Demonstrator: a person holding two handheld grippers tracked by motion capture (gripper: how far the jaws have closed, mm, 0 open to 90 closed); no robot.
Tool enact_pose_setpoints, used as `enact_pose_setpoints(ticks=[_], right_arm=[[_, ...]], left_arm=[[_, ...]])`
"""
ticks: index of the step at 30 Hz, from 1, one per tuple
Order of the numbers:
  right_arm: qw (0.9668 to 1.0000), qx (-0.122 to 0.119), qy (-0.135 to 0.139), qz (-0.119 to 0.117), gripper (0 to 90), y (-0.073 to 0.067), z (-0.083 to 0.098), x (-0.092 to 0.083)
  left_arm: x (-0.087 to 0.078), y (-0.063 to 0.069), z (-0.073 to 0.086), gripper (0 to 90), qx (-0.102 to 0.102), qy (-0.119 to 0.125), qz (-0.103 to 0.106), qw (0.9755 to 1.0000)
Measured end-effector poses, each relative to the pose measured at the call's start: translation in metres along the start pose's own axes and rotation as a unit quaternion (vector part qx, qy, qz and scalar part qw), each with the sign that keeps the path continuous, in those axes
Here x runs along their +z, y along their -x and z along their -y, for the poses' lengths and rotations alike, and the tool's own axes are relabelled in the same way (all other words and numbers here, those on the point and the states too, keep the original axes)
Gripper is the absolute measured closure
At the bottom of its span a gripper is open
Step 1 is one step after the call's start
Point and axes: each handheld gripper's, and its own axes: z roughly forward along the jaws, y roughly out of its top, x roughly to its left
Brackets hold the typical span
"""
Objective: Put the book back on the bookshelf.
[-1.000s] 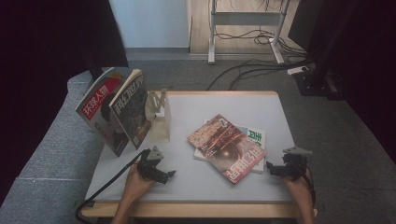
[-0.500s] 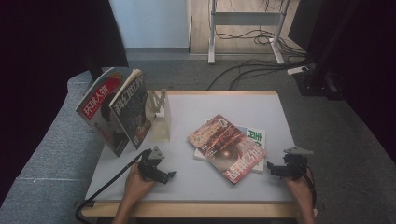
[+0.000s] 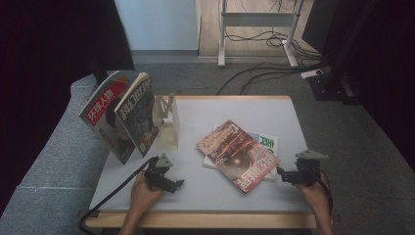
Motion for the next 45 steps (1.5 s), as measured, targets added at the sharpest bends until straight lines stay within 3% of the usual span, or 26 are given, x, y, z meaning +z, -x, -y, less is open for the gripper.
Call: enact_pose_setpoints(ticks=[12,18,33,38,45], right_arm=[[0.9989,-0.025,-0.006,-0.039,2.1,-0.027,-0.023,0.02],[0.9975,-0.04,-0.01,-0.058,1.9,-0.047,-0.033,0.034],[0.9865,-0.091,-0.037,-0.131,0.0,-0.118,-0.053,0.061],[0.9846,-0.106,-0.039,-0.133,0.0,-0.133,-0.054,0.067],[0.9843,-0.138,-0.042,-0.101,0.0,-0.145,-0.051,0.073]], left_arm=[[0.0,0.0,0.0,0.0,0.0,0.0,0.0,1.0],[0.0,0.0,0.0,0.0,0.0,0.0,0.0,1.0],[0.0,0.0,0.0,0.0,0.0,0.0,0.0,1.0],[0.0,0.0,0.0,0.0,0.0,0.0,0.0,1.0],[0.0,0.0,0.0,0.0,0.0,0.0,0.0,1.0]])
